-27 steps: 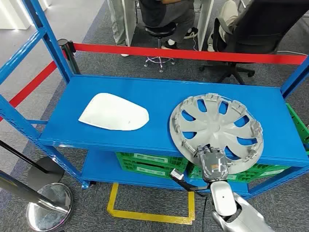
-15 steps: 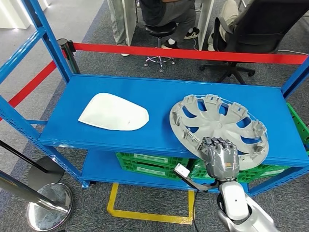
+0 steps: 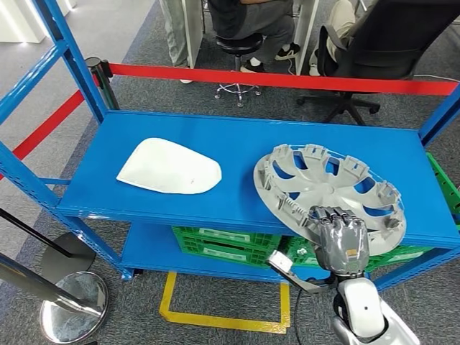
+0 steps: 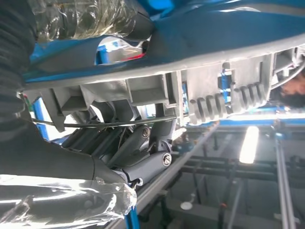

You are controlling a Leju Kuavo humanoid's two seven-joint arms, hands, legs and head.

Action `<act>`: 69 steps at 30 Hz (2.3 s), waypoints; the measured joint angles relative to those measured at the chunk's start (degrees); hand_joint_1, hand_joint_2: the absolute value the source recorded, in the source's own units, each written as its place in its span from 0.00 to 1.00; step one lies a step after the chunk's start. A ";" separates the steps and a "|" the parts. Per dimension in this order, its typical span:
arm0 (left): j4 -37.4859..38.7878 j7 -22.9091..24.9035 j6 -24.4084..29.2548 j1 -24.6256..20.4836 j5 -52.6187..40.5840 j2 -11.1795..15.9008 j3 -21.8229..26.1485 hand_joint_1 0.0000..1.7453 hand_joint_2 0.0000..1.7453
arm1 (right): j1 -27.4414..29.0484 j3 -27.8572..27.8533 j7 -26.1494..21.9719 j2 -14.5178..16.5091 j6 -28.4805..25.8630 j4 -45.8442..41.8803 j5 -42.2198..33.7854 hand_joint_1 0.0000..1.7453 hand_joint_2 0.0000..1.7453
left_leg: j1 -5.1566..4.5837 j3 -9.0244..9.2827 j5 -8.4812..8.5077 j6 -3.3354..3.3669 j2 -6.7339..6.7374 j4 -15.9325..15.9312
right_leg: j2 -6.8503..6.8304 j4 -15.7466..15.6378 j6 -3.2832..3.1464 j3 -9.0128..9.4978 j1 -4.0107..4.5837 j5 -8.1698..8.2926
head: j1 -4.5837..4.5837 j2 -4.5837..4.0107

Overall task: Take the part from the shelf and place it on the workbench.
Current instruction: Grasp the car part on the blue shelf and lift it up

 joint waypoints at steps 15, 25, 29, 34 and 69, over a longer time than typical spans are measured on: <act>0.00 -0.36 0.08 -0.03 -1.12 0.13 -0.01 0.00 0.00 | 10.46 -20.91 -42.19 22.33 -3.55 -10.09 -19.41 1.00 1.00 | 0.01 -0.13 0.00 -0.03 0.01 -0.04 | 0.04 0.12 -0.07 -0.24 0.01 -0.06 | -0.01 0.00; 0.00 -0.49 0.17 -0.05 -2.36 0.89 -0.10 0.00 0.00 | 11.90 -28.81 -56.42 31.38 -3.74 -10.93 -35.38 1.00 1.00 | -0.03 -0.13 0.01 -0.03 0.01 -0.04 | 0.03 0.14 -0.12 -0.22 -0.03 -0.09 | 0.01 0.00; 0.00 -0.49 0.16 -0.08 -3.07 0.97 -0.20 0.00 0.00 | 12.20 -30.23 -63.00 33.50 -3.78 -11.73 -37.96 1.00 1.00 | -0.04 -0.12 0.00 -0.03 0.01 -0.04 | 0.03 0.14 -0.12 -0.24 -0.04 -0.08 | 0.01 0.00; 0.00 -0.49 0.15 -0.08 -3.45 1.02 -0.24 0.00 0.00 | 12.39 -31.58 -64.64 34.17 -3.80 -12.55 -38.18 1.00 1.00 | -0.03 -0.13 0.00 -0.03 0.01 -0.04 | 0.02 0.15 -0.13 -0.24 -0.04 -0.10 | 0.02 0.00; 0.00 -4.82 -3.90 -0.12 -8.72 1.19 -3.57 0.00 0.00 | 10.17 -33.73 -64.88 34.58 -3.80 -18.60 -29.26 1.00 1.00 | -0.04 -0.15 0.01 -0.02 0.00 -0.04 | -0.01 0.17 -0.13 -0.21 -0.04 -0.09 | 0.03 0.00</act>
